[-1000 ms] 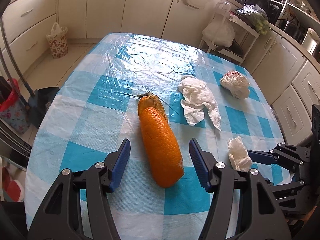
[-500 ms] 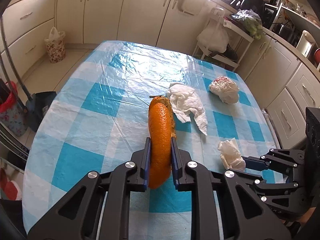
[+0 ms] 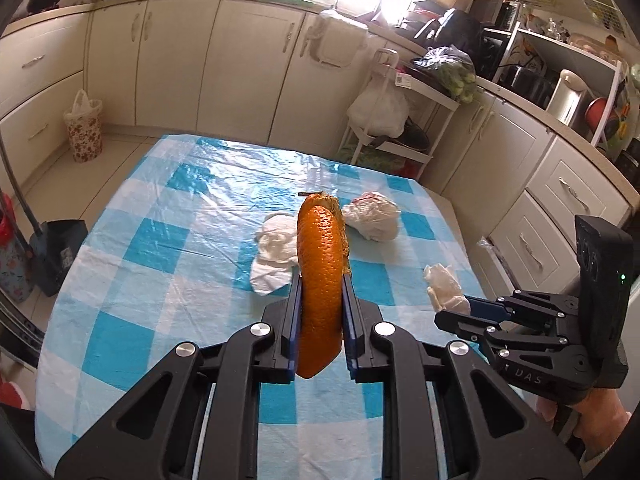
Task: Collect trash
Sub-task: 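Lift and carry the peel and tissue in both tools to the yellow bucket, then open the right tool to drop the tissue while the left tool drops the peel, then move both empty tools back over the table toward the tissue and bag, then grasp the white plastic bag with the right tool while the left tool grasps the tissue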
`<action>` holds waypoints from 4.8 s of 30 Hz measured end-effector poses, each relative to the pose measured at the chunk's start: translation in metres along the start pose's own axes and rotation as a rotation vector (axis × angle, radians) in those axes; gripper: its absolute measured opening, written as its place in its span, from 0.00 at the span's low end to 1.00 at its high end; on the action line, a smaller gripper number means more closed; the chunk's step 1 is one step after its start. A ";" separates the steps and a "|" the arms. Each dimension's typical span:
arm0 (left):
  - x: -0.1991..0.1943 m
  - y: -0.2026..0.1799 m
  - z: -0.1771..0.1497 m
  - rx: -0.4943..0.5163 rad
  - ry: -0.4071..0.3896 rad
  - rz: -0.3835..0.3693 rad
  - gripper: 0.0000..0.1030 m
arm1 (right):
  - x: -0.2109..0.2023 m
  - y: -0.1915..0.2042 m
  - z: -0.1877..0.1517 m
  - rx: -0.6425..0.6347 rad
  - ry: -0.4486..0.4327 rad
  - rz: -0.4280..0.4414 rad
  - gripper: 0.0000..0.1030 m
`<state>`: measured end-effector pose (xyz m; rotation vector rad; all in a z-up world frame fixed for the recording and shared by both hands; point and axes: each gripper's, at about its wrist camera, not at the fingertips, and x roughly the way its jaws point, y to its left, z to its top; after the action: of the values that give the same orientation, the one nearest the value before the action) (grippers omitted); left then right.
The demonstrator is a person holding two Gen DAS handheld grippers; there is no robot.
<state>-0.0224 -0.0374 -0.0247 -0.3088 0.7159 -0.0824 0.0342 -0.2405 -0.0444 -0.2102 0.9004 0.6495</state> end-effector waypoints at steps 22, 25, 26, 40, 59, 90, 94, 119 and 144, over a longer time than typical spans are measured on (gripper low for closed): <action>0.035 -0.178 -0.015 0.220 0.058 -0.159 0.17 | -0.012 -0.213 -0.073 0.505 0.141 -0.271 0.25; 0.045 -0.194 -0.024 0.236 0.076 -0.170 0.17 | -0.012 -0.226 -0.079 0.551 0.141 -0.268 0.25; 0.048 -0.198 -0.026 0.242 0.081 -0.173 0.17 | -0.014 -0.230 -0.082 0.563 0.135 -0.264 0.25; 0.076 -0.218 -0.044 0.258 0.148 -0.209 0.17 | 0.000 -0.258 -0.099 0.630 0.183 -0.248 0.26; 0.139 -0.300 -0.067 0.294 0.261 -0.292 0.17 | -0.045 -0.310 -0.125 0.898 0.016 -0.391 0.63; 0.097 -0.286 -0.038 0.364 0.092 -0.090 0.75 | -0.089 -0.265 -0.067 0.664 -0.278 -0.543 0.75; 0.083 -0.259 -0.028 0.331 0.070 -0.063 0.77 | -0.084 -0.249 -0.051 0.630 -0.290 -0.527 0.76; 0.086 0.001 0.022 0.058 0.073 0.218 0.81 | 0.050 -0.087 0.075 0.219 -0.147 -0.137 0.83; 0.123 0.012 0.031 0.126 0.192 0.162 0.09 | 0.079 -0.054 0.085 0.186 -0.051 0.062 0.29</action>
<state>0.0901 -0.0406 -0.0840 -0.1217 0.9196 -0.0027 0.1581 -0.2118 -0.0587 0.0001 0.9153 0.6214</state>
